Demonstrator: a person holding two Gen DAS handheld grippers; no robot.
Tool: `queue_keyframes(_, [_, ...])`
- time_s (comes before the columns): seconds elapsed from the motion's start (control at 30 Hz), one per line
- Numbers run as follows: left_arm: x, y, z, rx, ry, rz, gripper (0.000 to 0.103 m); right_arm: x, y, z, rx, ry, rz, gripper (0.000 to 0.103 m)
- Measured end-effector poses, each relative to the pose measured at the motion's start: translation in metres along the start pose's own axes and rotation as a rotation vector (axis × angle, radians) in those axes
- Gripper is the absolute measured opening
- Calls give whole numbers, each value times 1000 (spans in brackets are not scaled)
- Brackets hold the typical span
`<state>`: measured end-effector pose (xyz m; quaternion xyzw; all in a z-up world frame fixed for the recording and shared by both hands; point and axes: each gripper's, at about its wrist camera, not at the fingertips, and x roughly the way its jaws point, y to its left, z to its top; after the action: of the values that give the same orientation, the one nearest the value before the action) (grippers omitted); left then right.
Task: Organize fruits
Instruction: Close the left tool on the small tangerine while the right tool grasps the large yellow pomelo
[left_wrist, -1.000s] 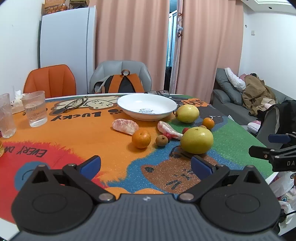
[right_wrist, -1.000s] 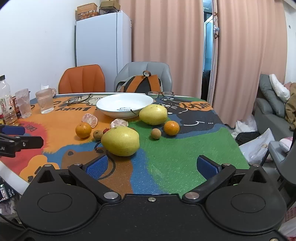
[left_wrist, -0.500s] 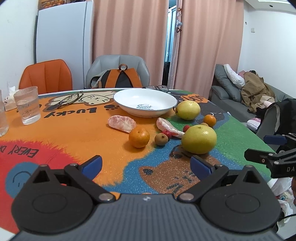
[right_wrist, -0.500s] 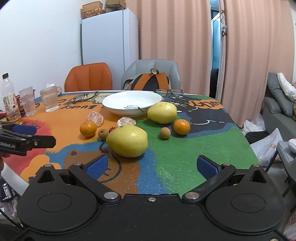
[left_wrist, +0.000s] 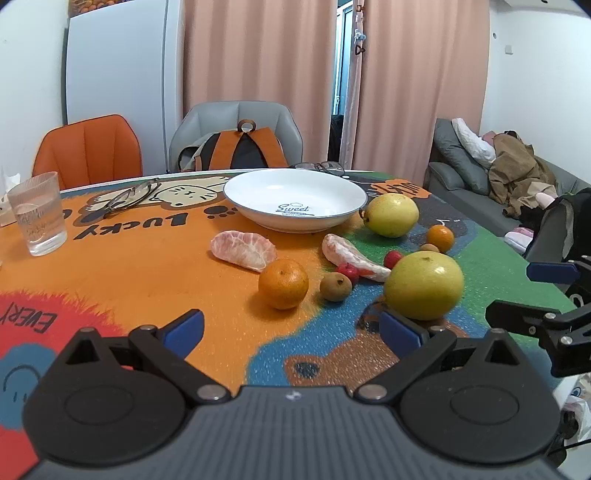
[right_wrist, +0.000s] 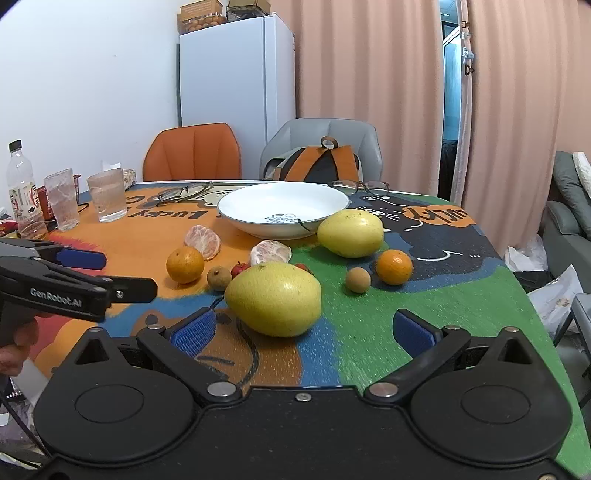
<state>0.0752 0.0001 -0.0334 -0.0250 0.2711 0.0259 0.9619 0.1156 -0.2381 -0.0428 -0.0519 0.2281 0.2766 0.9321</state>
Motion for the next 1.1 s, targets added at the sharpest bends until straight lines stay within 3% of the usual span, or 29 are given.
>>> queue_keyframes(0.37, [33, 0, 7, 35, 14, 25, 101, 31, 10, 4, -34, 28, 38, 103])
queue_keyframes(0.73, [65, 10, 8, 18, 80, 14, 81, 51, 16, 9, -47, 46, 52, 103])
queue_keyframes(0.97, [68, 12, 8, 14, 87, -13, 78, 61, 21, 9, -64, 68, 48, 102])
queue_keyframes(1.1, [68, 11, 10, 19, 87, -20, 67, 67, 22, 9, -68, 92, 49, 97])
